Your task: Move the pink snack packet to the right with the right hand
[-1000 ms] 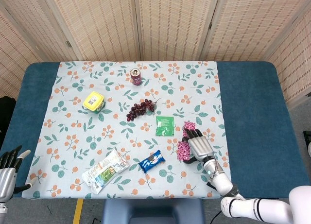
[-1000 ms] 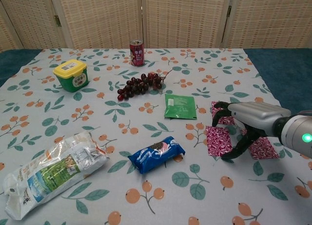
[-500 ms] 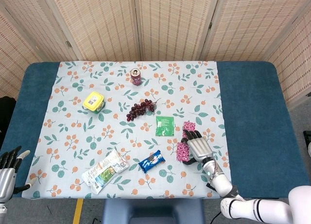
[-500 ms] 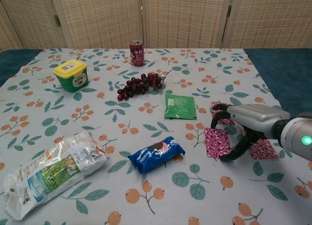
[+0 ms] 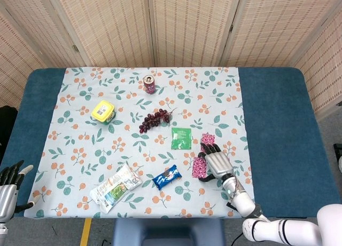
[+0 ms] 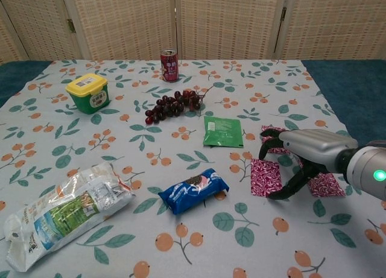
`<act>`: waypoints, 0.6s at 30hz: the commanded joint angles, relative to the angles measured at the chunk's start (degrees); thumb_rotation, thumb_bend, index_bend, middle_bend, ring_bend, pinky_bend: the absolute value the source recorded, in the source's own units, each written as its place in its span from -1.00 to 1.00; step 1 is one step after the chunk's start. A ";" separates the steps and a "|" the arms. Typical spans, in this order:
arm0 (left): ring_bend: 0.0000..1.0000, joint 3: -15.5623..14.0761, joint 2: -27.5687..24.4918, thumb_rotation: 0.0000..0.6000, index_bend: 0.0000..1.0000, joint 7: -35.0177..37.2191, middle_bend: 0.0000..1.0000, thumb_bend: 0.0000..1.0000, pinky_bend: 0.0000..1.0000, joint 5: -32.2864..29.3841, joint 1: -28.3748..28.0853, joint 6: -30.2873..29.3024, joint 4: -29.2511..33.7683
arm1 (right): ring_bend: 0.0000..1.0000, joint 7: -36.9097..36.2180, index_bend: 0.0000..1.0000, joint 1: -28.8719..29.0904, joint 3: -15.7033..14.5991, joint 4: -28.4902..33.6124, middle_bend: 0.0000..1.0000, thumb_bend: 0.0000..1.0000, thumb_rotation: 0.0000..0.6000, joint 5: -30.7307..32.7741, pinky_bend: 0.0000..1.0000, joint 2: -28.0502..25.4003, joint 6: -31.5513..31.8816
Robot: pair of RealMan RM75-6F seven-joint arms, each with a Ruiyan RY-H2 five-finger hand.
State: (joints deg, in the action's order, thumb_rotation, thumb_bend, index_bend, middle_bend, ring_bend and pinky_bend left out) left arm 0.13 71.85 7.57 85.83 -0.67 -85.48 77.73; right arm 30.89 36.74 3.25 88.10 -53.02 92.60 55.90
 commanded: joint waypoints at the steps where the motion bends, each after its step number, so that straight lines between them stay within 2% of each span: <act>1: -0.84 -0.02 0.00 1.00 -0.62 -0.04 -0.86 -0.52 -1.00 0.00 0.02 0.00 0.01 | -1.00 0.15 -0.51 0.02 -0.14 -0.07 -0.94 -0.69 0.42 -0.10 -1.00 0.16 0.01; 18: -0.84 -0.08 0.16 1.00 -0.63 0.30 -0.86 -0.52 -1.00 -0.03 0.19 -0.05 -0.32 | -1.00 1.66 -0.51 -0.10 -0.46 -0.88 -0.92 -0.69 0.40 -0.68 -1.00 1.21 1.20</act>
State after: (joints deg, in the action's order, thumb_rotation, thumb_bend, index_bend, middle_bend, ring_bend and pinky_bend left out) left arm 0.05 72.02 7.86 85.79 -0.49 -85.53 77.40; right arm 32.60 36.68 2.75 87.21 -53.63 93.82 57.04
